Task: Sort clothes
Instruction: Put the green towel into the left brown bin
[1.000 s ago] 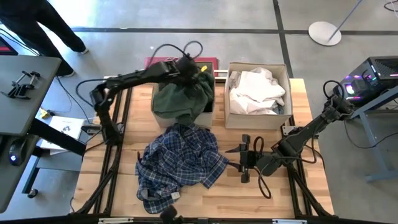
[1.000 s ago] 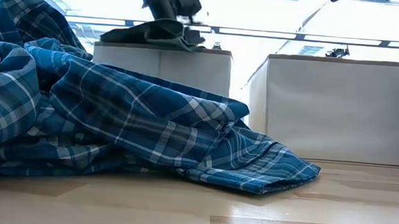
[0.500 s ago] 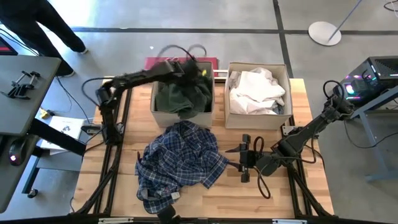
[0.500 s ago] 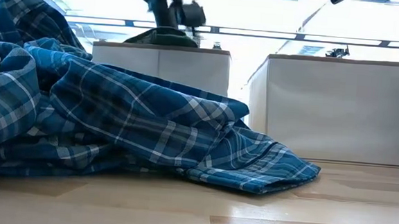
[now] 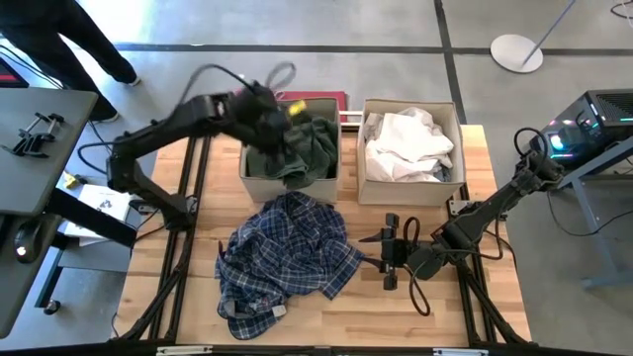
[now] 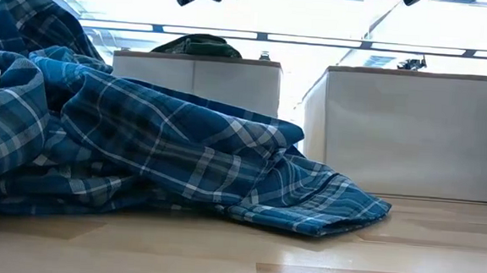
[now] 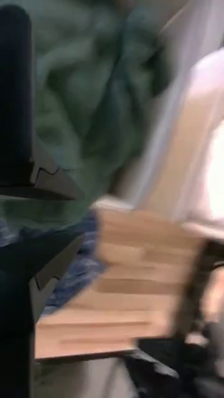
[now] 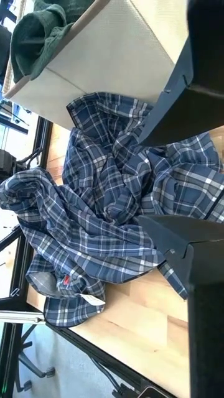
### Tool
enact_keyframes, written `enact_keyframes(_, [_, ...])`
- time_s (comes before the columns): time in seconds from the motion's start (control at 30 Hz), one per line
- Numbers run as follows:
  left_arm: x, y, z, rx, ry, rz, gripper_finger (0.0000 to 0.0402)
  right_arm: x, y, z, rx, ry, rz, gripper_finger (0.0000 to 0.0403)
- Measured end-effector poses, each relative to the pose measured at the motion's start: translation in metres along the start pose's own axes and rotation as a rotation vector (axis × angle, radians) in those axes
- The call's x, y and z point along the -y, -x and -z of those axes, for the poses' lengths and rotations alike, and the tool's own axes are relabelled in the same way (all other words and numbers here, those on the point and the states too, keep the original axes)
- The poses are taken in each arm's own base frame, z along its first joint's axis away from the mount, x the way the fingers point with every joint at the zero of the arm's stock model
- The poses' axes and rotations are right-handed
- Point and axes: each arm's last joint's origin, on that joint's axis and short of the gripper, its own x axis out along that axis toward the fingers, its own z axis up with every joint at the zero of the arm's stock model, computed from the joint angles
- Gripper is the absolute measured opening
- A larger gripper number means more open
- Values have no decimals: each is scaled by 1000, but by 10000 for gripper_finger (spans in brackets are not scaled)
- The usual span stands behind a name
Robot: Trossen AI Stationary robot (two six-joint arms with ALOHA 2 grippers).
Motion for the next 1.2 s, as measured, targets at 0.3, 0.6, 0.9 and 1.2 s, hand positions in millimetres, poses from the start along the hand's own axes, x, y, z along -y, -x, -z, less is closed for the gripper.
enact_keyframes(0.3, [-58, -102, 58, -187, 202, -250, 37, 0, 0, 0, 0, 2, 0, 179])
enact_keyframes(0.6, [-122, -159, 91, -206, 338, -394, 12, 0, 0, 0, -2, 4, 1, 179])
enact_keyframes(0.9, [-100, -131, 66, -155, 269, -432, 3, 0, 0, 0, -3, -5, 1, 179])
enact_keyframes(1.2, [-60, -82, 17, 276, 113, -421, 3, 0, 0, -1, 9, -12, 5, 179])
